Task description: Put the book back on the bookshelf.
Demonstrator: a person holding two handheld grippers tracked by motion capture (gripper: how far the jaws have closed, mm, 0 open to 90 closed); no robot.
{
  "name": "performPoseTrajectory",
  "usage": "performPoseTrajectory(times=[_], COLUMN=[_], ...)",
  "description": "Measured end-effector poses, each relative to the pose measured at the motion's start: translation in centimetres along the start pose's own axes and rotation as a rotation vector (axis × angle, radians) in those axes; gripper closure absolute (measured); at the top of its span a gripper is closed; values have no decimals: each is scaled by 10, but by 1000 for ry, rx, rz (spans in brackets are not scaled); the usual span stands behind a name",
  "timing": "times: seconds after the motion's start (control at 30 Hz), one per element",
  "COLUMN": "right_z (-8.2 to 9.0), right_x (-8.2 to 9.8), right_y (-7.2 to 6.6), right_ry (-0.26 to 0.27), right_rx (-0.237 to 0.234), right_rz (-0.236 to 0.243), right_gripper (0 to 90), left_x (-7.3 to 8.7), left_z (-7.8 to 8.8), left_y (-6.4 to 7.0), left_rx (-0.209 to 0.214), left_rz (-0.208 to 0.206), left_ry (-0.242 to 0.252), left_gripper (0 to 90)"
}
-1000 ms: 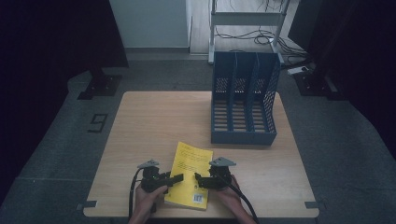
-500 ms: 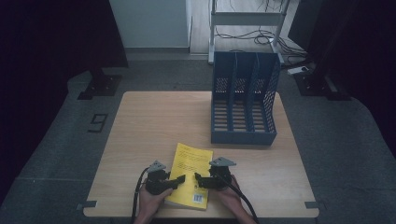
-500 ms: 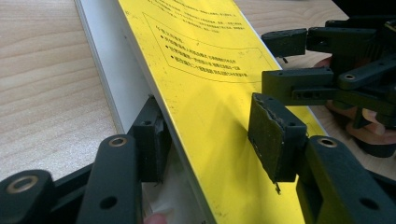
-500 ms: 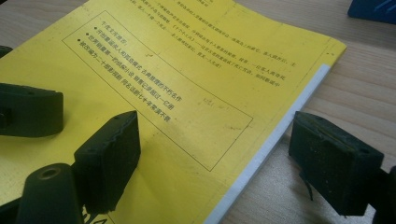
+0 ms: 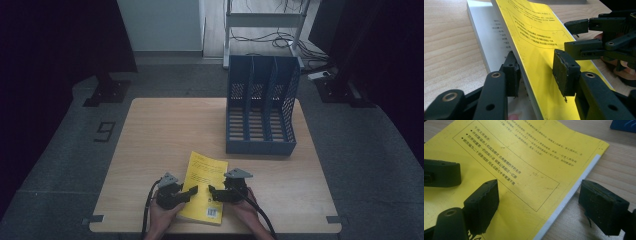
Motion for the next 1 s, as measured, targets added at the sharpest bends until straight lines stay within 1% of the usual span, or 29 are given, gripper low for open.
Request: performPoseTrajectory(times=[0.23, 0.43, 0.53, 0.63, 0.77, 0.87, 0.93, 1.0], right_z=[0, 0, 0, 0, 0, 0, 0, 0], right_x=[0, 0, 0, 0, 0, 0, 0, 0], right_y=[0, 0, 0, 0, 0, 0, 0, 0], right_ry=[0, 0, -1, 0, 1, 1, 1, 1], right_rx=[0, -2, -4, -4, -3, -3, -2, -2], right_rz=[0, -2, -6, -6, -10, -12, -11, -11], right_gripper=[161, 162, 162, 162, 164, 165, 165, 165], left_x=[0, 0, 0, 0, 0, -1, -1, -1], left_z=[-2, 0, 0, 0, 0, -2, -3, -3], left_y=[-1, 1, 0, 0, -1, -3, -3, -3], left_rx=[1, 4, 10, 17, 24, 29, 31, 32], left_rz=[0, 1, 15, 20, 35, 52, 55, 55], left_ry=[1, 29, 45, 56, 56, 50, 50, 52], left_gripper=[577, 650, 678, 693, 693, 667, 661, 673])
Point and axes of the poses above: each handheld gripper's, and its own axes: z roughly backward along the jaws, x roughly out of its underside, y roughly to its right, the point moved 1 cm from there along -z, roughly forward along the jaws, and after that the axes turned 10 degrees about x, right-handed, at the moved point
